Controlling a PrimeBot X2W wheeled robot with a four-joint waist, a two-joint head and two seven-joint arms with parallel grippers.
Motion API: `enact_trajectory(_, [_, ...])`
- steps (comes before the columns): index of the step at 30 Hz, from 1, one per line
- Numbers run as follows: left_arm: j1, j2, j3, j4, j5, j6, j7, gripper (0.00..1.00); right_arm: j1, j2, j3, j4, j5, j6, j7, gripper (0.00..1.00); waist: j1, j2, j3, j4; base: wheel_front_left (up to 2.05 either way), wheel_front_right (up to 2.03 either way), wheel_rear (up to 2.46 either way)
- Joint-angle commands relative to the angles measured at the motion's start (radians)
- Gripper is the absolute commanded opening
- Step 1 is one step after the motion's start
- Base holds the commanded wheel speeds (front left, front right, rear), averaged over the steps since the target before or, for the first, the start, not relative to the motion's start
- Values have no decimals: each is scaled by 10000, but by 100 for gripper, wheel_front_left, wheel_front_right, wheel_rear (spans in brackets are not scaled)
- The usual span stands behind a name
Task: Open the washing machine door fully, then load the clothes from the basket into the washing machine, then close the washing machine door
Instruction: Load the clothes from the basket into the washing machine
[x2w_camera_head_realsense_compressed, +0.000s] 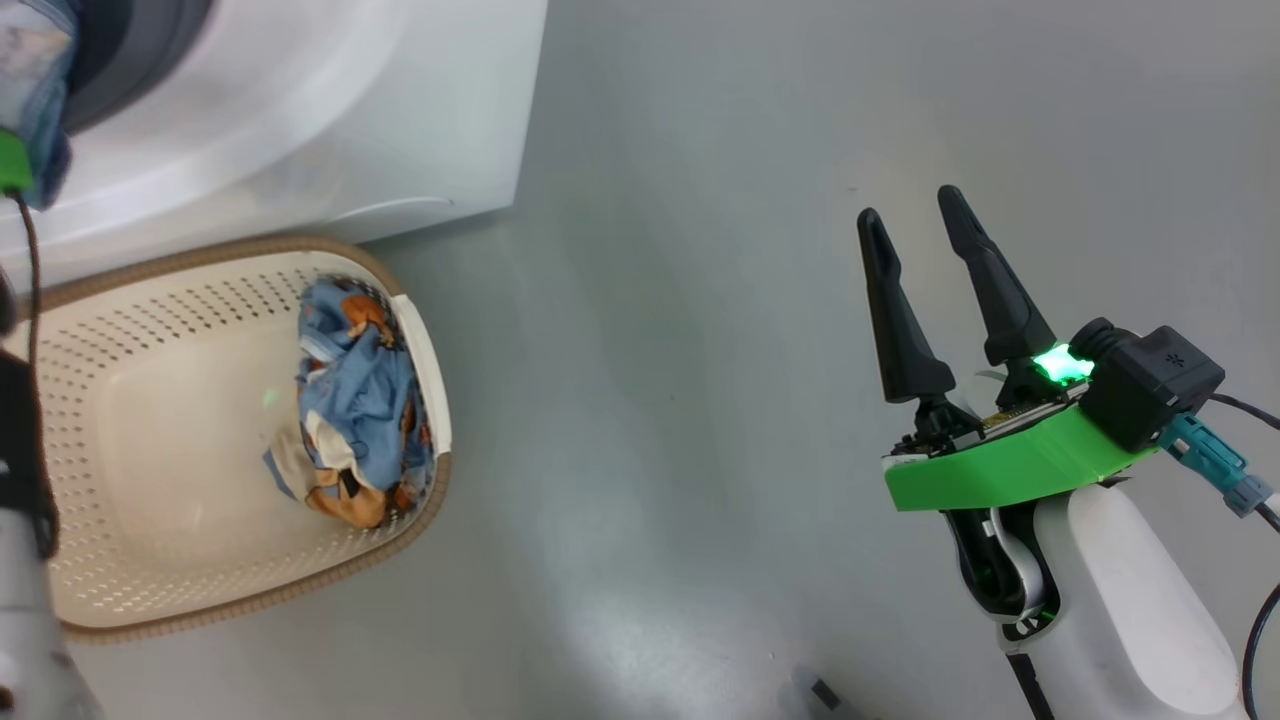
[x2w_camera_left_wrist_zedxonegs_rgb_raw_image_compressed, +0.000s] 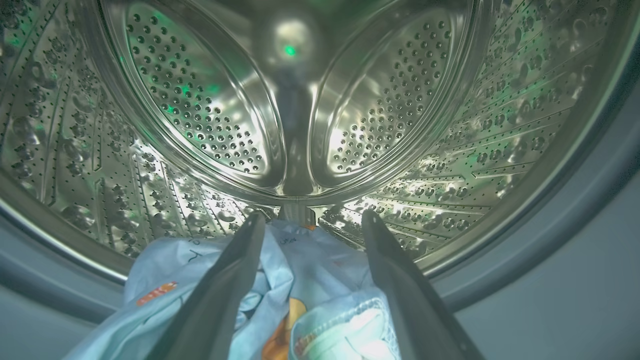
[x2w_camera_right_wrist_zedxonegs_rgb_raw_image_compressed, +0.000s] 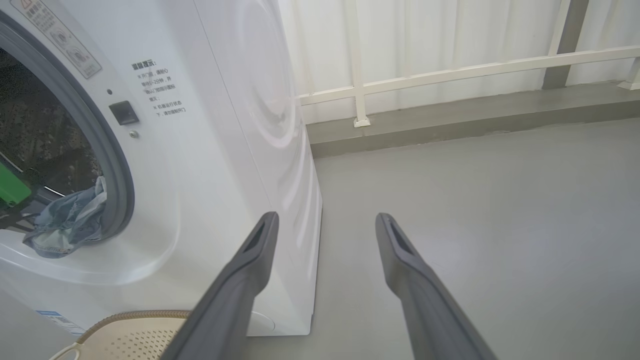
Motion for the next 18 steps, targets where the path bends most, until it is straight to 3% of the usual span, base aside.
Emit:
enact_trajectory(1, [423, 336, 144, -491, -67, -21, -51, 100, 159, -46, 61, -171, -45, 75, -78, 100, 0, 0, -166, 113, 0, 0, 0])
enact_trajectory(18, [5146, -789, 383, -3316, 318, -22, -52, 100, 1008, -750, -239, 283, -41, 75, -78, 100, 0, 0, -2320, 712, 0, 0, 0])
